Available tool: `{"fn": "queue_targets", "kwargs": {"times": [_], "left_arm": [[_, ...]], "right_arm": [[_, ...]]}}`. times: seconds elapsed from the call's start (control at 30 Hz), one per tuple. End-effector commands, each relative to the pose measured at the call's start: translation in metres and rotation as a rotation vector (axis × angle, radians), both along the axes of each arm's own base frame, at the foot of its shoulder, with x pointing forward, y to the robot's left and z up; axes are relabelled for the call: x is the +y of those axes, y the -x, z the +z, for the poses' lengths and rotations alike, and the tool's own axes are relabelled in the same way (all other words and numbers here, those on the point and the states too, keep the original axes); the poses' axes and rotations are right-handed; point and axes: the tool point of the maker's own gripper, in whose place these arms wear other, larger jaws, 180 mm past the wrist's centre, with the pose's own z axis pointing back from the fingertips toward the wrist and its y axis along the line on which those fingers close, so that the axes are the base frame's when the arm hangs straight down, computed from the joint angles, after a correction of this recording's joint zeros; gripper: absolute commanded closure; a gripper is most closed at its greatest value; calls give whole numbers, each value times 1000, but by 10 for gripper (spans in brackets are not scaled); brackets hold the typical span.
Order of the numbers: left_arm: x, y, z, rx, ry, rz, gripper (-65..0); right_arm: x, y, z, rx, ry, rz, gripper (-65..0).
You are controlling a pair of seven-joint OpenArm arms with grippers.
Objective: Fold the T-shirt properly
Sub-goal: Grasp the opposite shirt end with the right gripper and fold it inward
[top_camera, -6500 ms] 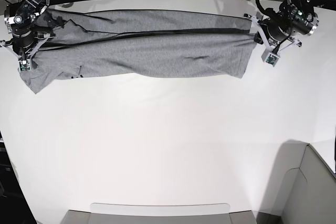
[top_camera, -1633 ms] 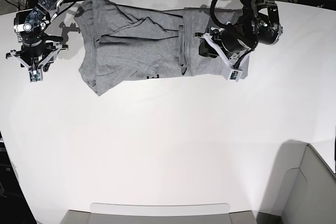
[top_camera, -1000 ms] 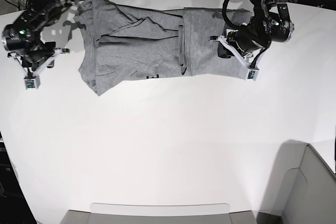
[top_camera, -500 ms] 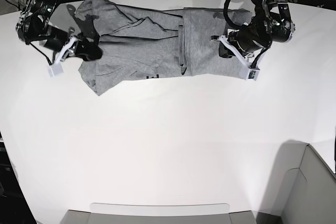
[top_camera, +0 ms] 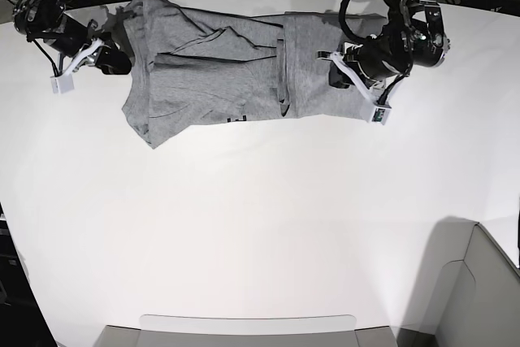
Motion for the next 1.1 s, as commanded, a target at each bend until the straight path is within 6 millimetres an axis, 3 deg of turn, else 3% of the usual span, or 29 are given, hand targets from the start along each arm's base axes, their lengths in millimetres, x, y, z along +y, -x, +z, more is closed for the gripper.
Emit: {"fn": "queue_targets", "kwargs": {"times": [0.0, 0.4, 0.63, 0.77, 0.9, 1.07], "left_arm": [[-1, -6, 7, -33, 7, -4, -26], [0, -7, 8, -37, 2, -3, -26], [0, -8, 9, -39, 2, -3, -26], [0, -8, 9, -39, 2, -3, -26], [0, -6, 7, -34, 2, -3, -26], [2, -7, 8, -35, 3, 5, -26]], "right_arm": [[3, -11, 7, -36, 16, 29, -173], [86, -10, -24, 68, 6, 202, -173], [94, -23, -35, 123, 103, 229, -160], [99, -37, -38, 155, 222, 298, -3], [102, -52, -36, 171, 354, 385, 0], [80, -71, -21, 129, 365, 291, 0]]}}
